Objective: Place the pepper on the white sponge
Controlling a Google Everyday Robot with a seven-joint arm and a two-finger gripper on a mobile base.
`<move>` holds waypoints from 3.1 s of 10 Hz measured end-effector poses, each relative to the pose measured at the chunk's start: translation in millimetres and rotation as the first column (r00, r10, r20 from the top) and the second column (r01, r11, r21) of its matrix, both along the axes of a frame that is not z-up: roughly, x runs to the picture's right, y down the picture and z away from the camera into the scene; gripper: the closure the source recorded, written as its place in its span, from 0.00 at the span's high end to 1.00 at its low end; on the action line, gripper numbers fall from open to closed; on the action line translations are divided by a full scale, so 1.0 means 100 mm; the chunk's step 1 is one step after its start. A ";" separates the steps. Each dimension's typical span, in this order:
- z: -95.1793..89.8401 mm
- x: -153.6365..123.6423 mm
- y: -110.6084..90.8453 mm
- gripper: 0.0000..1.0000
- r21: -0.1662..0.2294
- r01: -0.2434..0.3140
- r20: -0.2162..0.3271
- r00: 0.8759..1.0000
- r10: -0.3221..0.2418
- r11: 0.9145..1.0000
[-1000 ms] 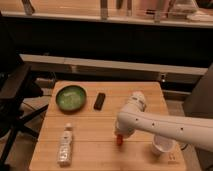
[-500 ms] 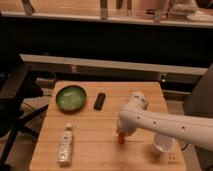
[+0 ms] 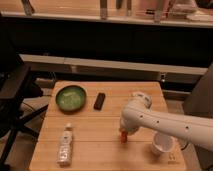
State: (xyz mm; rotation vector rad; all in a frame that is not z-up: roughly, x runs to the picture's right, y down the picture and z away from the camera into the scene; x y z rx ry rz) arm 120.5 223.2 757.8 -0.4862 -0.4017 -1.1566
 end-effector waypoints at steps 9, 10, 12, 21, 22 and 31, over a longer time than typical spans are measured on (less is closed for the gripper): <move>0.10 0.18 -0.16 0.03 0.022 0.015 -0.008 1.000 -0.015 1.000; 0.10 0.22 -0.15 0.03 0.023 0.014 -0.013 1.000 -0.014 1.000; 0.16 0.29 -0.26 0.03 0.030 0.015 -0.014 1.000 -0.015 0.999; 0.31 0.58 -0.55 0.03 0.045 0.004 -0.023 1.000 -0.003 0.999; 0.30 0.60 -0.55 0.03 0.040 0.003 -0.025 1.000 -0.002 0.999; 0.35 0.81 -0.62 0.03 0.050 0.003 -0.018 1.000 -0.002 0.999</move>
